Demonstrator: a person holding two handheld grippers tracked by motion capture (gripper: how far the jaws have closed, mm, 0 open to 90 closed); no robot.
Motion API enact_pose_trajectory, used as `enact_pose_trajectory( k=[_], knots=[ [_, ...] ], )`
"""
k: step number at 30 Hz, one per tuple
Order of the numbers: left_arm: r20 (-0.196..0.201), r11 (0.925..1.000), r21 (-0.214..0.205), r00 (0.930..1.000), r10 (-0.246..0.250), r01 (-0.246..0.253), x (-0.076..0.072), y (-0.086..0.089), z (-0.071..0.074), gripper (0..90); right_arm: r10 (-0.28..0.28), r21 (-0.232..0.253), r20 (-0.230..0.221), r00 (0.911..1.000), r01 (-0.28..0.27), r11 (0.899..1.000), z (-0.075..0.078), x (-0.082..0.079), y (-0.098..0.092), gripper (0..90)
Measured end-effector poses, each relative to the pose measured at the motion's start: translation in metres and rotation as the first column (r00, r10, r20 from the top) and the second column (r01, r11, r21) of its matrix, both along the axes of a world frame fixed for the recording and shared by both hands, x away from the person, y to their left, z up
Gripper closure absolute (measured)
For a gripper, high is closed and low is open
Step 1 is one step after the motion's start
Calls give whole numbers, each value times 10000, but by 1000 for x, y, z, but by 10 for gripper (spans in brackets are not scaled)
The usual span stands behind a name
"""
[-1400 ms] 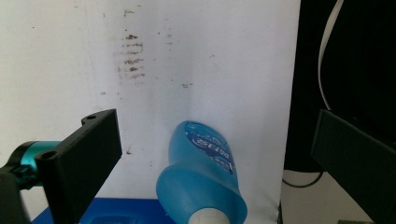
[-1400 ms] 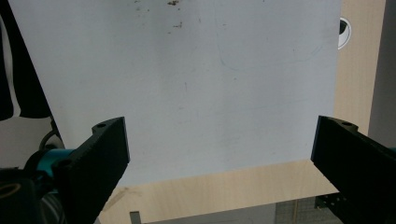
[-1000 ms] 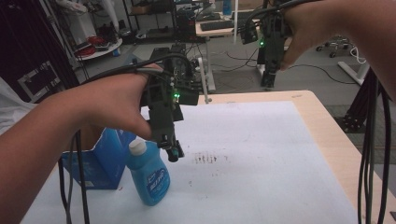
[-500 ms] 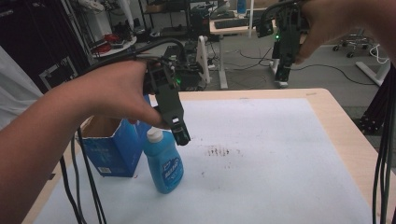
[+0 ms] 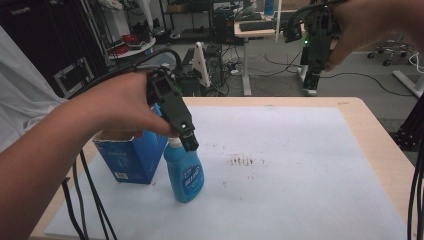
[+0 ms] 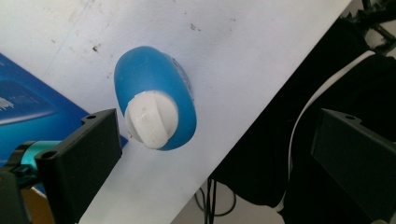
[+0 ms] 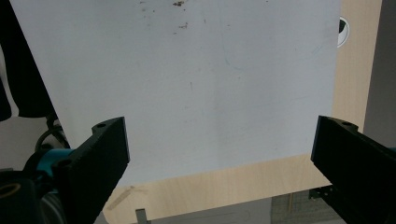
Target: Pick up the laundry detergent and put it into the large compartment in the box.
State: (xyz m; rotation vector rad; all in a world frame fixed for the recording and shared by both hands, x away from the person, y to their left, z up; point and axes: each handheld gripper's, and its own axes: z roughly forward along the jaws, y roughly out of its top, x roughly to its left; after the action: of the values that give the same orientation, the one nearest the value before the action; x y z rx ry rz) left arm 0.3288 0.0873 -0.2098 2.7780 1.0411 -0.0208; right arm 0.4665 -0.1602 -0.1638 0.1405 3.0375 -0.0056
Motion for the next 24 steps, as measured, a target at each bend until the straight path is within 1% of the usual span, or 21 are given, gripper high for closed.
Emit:
enact_pose_trajectory(
  k=[3,5,6,7,9,10,11,12,13,14,16,17,20,24],
  knots=[
    [71,9990,-139,9991,419,-418,2,6,-9,17,20,-10,-15,10000,-20,10000,0,1,1,34],
    [46,9978,-199,9979,639,-638,4,8,-15,17,-15,10,-31,10000,16,10000,0,1,1,34],
    [46,9978,-199,9979,639,-638,4,8,-15,17,-42,18,-27,10000,42,10000,-1,1,1,34],
    [8,9967,-217,9969,784,-783,5,9,-21,17,36,23,-22,10000,-36,10000,-1,2,2,34],
    [8,9961,-198,9963,861,-861,7,10,-26,17,8,27,-17,10000,-8,10000,-1,2,2,34],
    [8,9961,-198,9963,861,-861,7,10,-26,17,48,28,-15,10000,-48,10000,-2,3,3,34],
    [4,9943,-255,9946,1036,-1036,9,12,-30,17,25,-11,-35,10000,-25,10000,-2,3,3,34],
    [4,9943,-255,9946,1036,-1036,9,12,-30,17,25,-11,-35,10000,-25,10000,-2,3,3,34],
    [-12,9920,-347,9926,1215,-1215,10,12,-33,17,124,-3,-31,9999,-124,9999,-3,4,3,34],
    [12,9909,-361,9916,1294,-1293,11,13,-37,17,59,-4,-28,10000,-59,10000,-3,4,4,34],
    [-70,9900,-397,9908,1353,-1355,13,13,-41,17,49,-5,-45,10000,-49,10000,-4,4,5,34],
    [-122,9893,-389,9900,1405,-1408,14,13,-44,17,88,11,-45,10000,-88,10000,-4,5,5,33],
    [-116,9859,-228,9861,1656,-1658,17,13,-52,17,37,-9,-50,10000,-37,10000,-6,6,6,34],
    [-211,9820,-204,9820,1875,-1880,21,13,-60,17,174,-16,-76,9998,-174,9998,-8,7,9,34]
  ],
)
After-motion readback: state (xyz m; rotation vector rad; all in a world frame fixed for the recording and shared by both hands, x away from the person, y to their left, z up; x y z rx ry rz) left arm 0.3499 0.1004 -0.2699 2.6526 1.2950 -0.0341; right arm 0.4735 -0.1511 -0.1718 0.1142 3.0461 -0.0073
